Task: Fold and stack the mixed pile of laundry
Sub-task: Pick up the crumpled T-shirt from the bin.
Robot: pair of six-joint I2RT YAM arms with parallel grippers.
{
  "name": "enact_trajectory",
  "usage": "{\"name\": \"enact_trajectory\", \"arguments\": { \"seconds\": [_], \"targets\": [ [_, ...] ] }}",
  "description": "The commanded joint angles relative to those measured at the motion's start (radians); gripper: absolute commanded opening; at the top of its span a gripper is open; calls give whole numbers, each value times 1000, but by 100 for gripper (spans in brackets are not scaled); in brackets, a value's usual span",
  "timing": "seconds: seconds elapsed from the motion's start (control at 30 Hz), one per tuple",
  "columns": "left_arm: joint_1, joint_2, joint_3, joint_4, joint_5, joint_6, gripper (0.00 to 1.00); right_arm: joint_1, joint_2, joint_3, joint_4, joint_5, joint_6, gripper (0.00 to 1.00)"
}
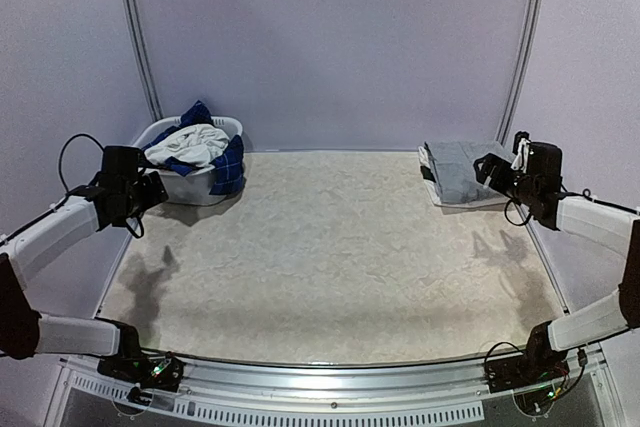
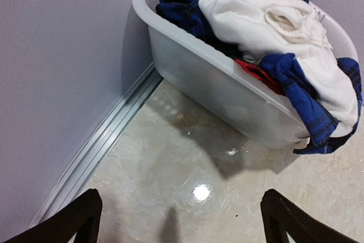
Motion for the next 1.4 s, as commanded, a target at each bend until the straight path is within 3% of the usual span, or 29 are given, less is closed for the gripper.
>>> {"name": "enact_trajectory", "arguments": {
  "seconds": [0.0, 0.33, 0.57, 0.8, 1.37],
  "targets": [
    [-33, 4, 39, -51, 15, 33, 100, 2, -54, 19, -80, -21, 7, 99],
    [-104, 66, 236, -167, 18, 76, 100, 25, -224, -6, -318, 6, 17, 99],
    [-111, 245, 527, -325, 6, 125, 100, 34, -357, -66, -361, -17, 4, 99],
    [-104, 392, 694, -385, -6, 145, 100, 35, -384, -78, -366, -36, -6, 99],
    [-5, 788, 1109, -487, 84, 180, 79, 34, -358, -79, -384, 1, -18, 99]
  ]
}}
